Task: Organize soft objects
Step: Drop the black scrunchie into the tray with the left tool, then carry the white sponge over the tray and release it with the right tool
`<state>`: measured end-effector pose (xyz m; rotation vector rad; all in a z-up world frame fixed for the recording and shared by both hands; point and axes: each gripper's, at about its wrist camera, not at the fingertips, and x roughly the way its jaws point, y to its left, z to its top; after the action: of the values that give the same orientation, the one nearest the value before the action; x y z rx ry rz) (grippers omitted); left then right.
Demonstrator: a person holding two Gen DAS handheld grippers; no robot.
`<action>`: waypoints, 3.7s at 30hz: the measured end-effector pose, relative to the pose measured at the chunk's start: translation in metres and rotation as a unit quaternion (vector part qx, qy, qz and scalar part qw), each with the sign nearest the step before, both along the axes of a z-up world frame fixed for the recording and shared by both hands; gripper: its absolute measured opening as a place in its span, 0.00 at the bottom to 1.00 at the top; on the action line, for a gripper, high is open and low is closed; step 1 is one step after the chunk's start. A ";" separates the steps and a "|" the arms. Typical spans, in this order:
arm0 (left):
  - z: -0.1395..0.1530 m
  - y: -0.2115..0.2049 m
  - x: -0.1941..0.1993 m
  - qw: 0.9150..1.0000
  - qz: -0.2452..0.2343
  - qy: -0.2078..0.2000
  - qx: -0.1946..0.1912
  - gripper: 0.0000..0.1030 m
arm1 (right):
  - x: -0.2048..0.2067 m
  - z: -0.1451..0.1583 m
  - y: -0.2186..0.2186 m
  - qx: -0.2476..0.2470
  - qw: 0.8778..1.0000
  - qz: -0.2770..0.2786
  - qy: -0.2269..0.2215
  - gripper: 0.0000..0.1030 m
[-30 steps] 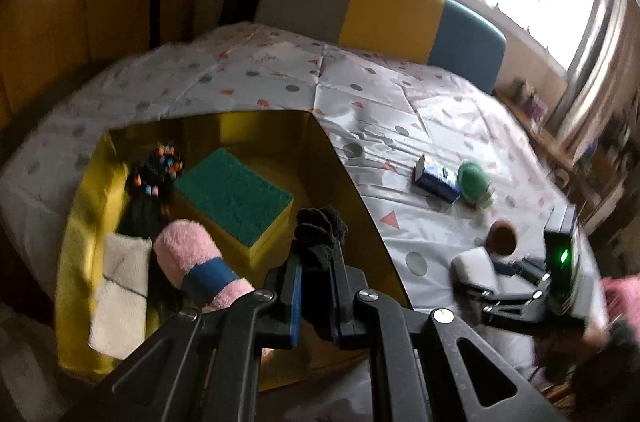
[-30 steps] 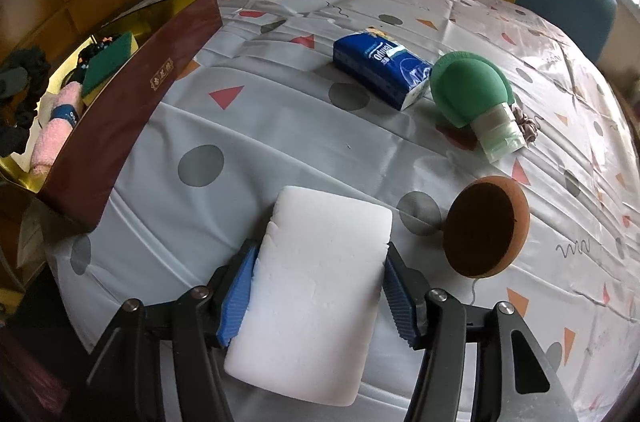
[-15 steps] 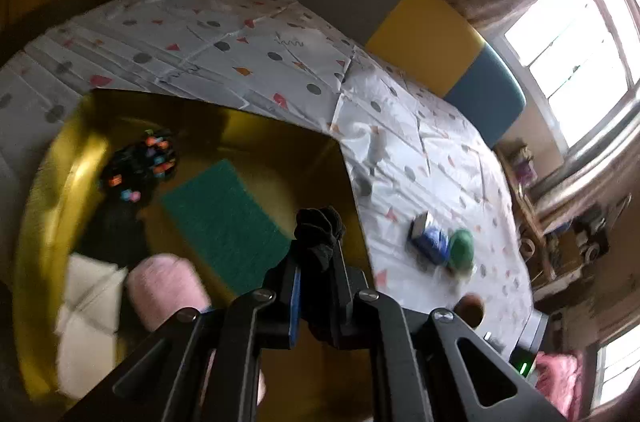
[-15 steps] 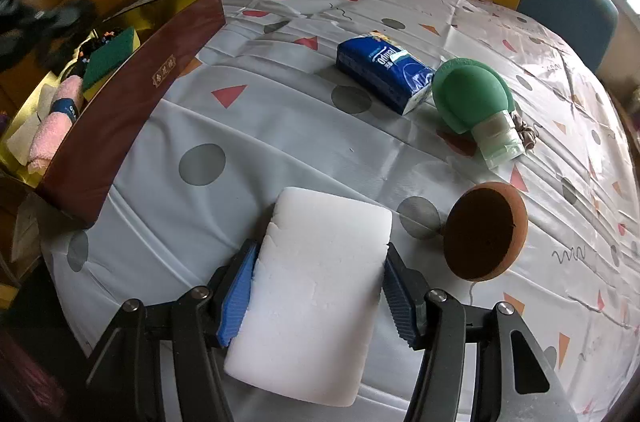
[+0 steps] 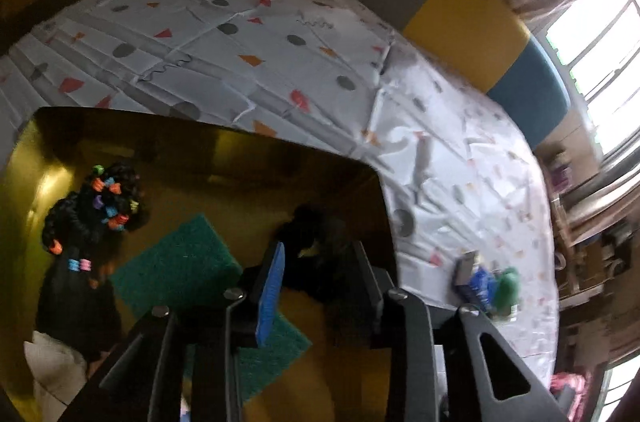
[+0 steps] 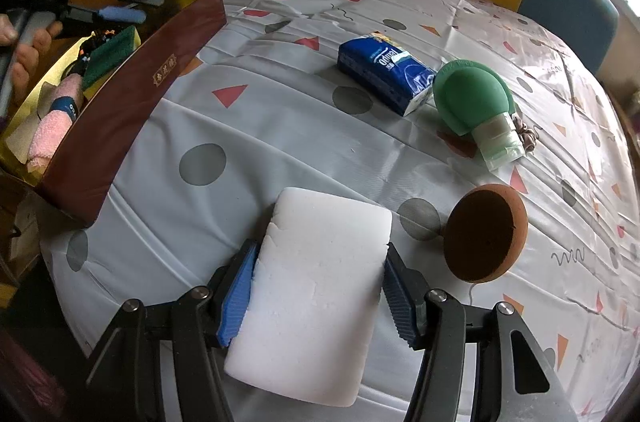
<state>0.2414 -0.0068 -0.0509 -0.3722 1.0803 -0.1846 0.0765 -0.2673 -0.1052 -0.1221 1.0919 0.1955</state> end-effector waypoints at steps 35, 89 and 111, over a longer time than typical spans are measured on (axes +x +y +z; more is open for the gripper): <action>0.052 0.017 -0.168 0.977 -0.025 -0.139 0.159 0.36 | -0.005 0.000 0.003 -0.013 1.000 0.002 -0.015 0.58; 0.053 0.087 -0.182 0.979 0.045 -0.135 0.145 0.36 | 0.044 0.049 0.191 0.045 0.995 0.084 0.008 0.56; 0.054 0.078 -0.184 0.979 0.032 -0.135 0.149 0.36 | 0.030 0.064 0.175 0.064 0.994 0.057 -0.061 0.80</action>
<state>0.0572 0.0716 0.0035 -0.1081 0.8112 -0.0123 0.1064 -0.0923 -0.0408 -0.0807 0.9483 0.3557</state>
